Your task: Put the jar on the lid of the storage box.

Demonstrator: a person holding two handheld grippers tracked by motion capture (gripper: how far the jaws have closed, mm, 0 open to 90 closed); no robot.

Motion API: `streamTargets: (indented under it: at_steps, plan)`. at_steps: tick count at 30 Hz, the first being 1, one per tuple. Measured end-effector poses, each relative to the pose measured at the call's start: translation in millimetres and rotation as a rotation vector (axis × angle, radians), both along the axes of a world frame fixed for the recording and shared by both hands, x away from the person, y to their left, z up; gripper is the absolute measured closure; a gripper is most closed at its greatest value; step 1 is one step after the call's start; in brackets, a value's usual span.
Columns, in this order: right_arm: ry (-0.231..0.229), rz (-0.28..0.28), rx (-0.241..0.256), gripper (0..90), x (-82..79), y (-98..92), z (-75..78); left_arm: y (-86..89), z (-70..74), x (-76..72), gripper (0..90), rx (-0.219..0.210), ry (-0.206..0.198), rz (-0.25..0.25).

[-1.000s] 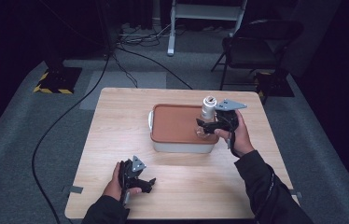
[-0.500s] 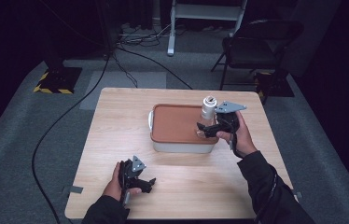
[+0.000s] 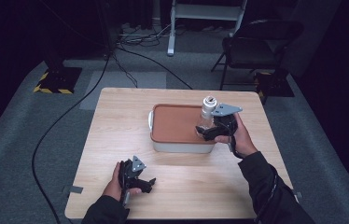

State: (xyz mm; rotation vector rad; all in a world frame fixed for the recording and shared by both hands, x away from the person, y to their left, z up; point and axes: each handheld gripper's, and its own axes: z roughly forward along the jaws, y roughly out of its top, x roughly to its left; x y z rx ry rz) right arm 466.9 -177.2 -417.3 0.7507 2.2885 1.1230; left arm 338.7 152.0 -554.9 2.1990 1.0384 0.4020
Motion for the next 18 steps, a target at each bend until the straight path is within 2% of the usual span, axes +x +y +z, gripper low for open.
streamTargets:
  at_steps: [5, 8, 18]
  plan:
    - [0.021, 0.003, -0.006, 1.7, 0.8, 1.2, -0.7, 0.0, 0.0, 0.0, 0.3, 0.000, 0.000, 0.000]
    - [0.024, 0.004, 0.013, 1.7, 0.5, 0.8, 0.8, 0.0, 0.0, 0.0, 0.3, 0.000, 0.000, 0.000]
    - [-0.015, -0.001, -0.053, 1.7, -4.9, -2.2, 10.2, 0.0, 0.0, 0.1, 0.3, 0.000, 0.000, 0.000]
